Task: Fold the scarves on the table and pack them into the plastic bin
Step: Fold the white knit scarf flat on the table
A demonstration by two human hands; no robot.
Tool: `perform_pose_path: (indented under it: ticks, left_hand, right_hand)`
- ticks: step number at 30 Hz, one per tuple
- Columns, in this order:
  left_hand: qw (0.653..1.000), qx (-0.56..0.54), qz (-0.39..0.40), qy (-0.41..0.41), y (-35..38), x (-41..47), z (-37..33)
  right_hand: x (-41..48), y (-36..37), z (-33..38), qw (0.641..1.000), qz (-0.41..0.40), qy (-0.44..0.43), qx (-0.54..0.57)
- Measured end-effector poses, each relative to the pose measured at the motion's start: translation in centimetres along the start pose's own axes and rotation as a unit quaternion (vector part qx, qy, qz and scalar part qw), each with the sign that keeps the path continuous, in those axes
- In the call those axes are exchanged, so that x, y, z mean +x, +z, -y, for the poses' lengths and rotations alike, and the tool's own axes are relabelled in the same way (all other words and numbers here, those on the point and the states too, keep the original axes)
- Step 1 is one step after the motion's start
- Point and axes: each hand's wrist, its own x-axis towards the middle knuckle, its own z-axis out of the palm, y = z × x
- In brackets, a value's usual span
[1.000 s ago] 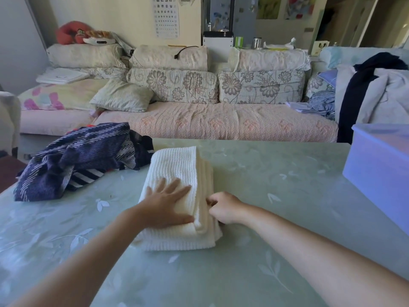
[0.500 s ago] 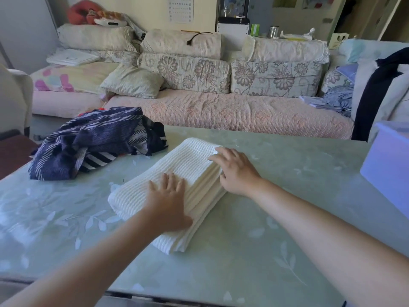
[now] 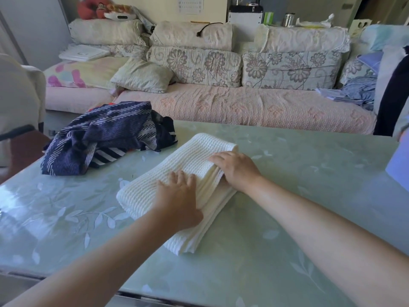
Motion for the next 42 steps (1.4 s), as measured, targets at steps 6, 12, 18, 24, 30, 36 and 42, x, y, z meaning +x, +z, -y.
perform_pose_path:
  ticks: [6, 12, 18, 24, 30, 36, 42]
  left_hand:
    - [0.991, -0.047, -0.125, -0.001, -3.6, -0.9, -0.4]
    - [0.989, -0.102, 0.056, 0.094, -3.0, -1.4, -0.7]
    - [0.962, -0.221, -0.121, 0.103, -1.7, 2.3, 5.3]
    - [0.983, -0.155, 0.023, 0.092, 1.1, 2.6, 5.6]
    - [0.981, -0.118, 0.031, 0.154, -1.2, 2.1, 1.1]
    - [0.955, -0.151, -0.017, 0.254, -2.6, 2.9, -4.3]
    - [0.942, -0.149, -0.094, 0.287, -1.1, 5.1, -9.1]
  right_hand:
    - [0.7, -2.8, -2.1, 0.991, -0.119, -0.023, 0.059]
    - [-2.6, -3.3, -2.7, 0.99, 0.135, 0.039, 0.001]
    - [-1.3, -4.2, -0.6, 0.986, 0.064, 0.151, -0.023]
    - [-2.3, -1.3, -0.1, 0.934, 0.185, 0.279, 0.126]
    - [-4.3, -2.9, -4.3, 0.93, 0.201, 0.293, 0.099]
    - [-8.1, -5.8, -8.9, 0.918, 0.208, 0.331, 0.072]
    - [-10.9, -7.1, -10.6, 0.909, 0.199, 0.366, 0.01]
